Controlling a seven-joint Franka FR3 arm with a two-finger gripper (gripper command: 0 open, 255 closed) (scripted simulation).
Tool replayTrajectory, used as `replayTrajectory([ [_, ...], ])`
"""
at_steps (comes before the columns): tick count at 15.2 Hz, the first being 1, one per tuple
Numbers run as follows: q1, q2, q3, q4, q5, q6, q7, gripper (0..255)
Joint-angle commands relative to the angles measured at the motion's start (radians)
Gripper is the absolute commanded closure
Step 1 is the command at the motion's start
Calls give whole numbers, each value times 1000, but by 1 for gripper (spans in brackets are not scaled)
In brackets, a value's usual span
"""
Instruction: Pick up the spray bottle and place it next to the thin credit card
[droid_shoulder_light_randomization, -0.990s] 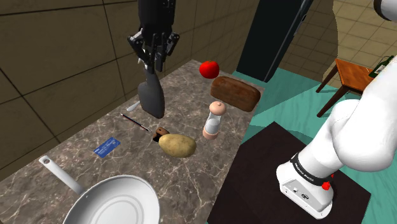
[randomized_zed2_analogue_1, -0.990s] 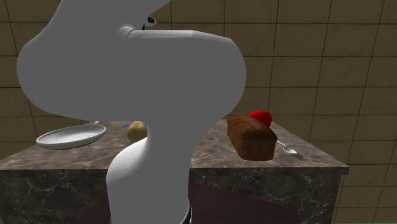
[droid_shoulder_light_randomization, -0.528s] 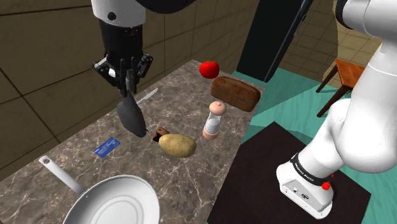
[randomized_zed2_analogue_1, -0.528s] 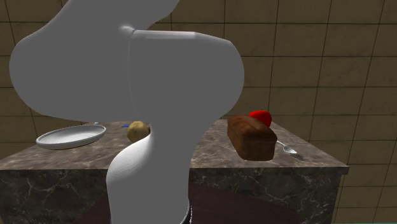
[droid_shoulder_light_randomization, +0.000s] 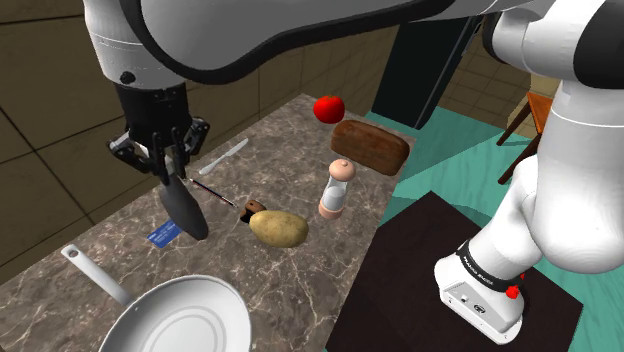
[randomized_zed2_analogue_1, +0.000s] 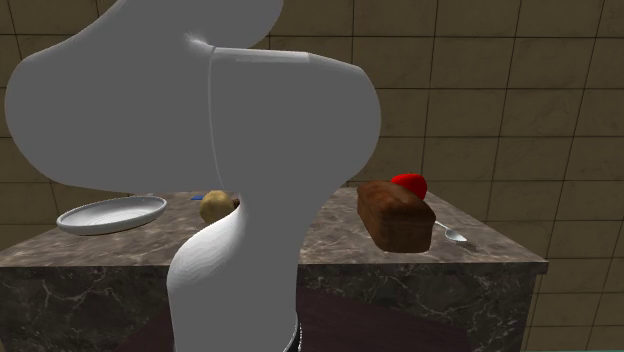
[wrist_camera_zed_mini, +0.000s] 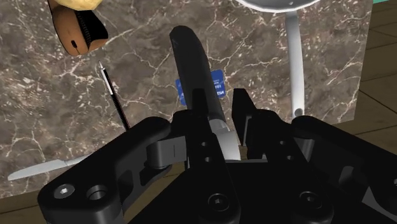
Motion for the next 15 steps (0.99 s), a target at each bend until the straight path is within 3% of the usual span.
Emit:
replayTrajectory([
  [1,-1,2,-1,-23,-2,26,2,255],
  [7,-3,17,-6,-87,-11,103,9,255],
  [15,-3,17,-6,-87,-11,103,9,255],
])
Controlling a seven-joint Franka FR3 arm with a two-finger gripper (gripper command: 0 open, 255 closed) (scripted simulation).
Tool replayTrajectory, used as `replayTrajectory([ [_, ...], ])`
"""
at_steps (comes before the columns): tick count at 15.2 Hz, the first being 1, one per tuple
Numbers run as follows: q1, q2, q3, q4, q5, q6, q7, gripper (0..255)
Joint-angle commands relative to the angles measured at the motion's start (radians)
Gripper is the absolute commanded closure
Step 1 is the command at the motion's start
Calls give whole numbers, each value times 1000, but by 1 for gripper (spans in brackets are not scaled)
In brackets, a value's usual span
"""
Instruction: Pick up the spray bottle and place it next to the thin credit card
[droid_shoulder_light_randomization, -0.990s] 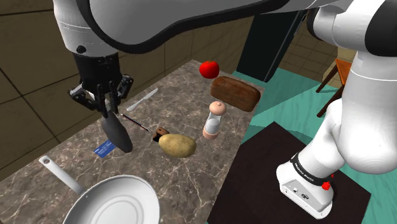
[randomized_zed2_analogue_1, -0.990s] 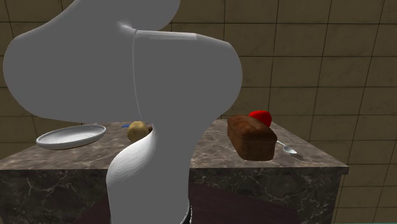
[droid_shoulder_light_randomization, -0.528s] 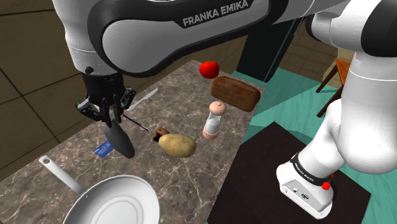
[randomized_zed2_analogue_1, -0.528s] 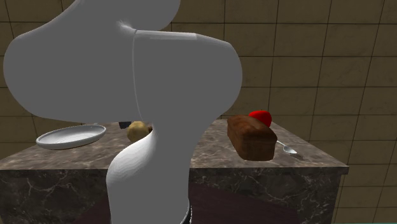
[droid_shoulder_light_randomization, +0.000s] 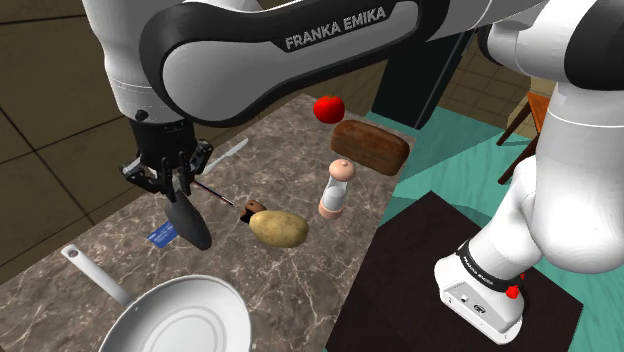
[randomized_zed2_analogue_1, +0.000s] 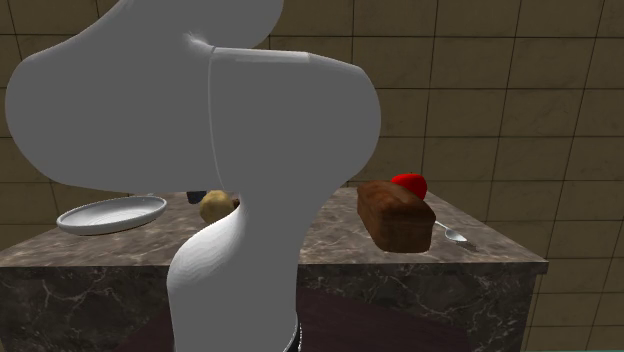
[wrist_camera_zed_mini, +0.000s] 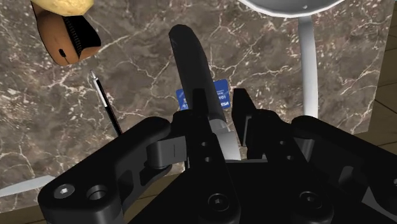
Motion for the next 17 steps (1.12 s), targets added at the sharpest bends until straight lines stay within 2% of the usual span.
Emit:
replayTrajectory([
  [1,0,0,0,0,0,0,0,0],
  [6,0,0,0,0,0,0,0,0],
  [10,-2,-34,8,78,17,-110,-11,0],
  [17,-2,-34,8,78,17,-110,-11,0],
])
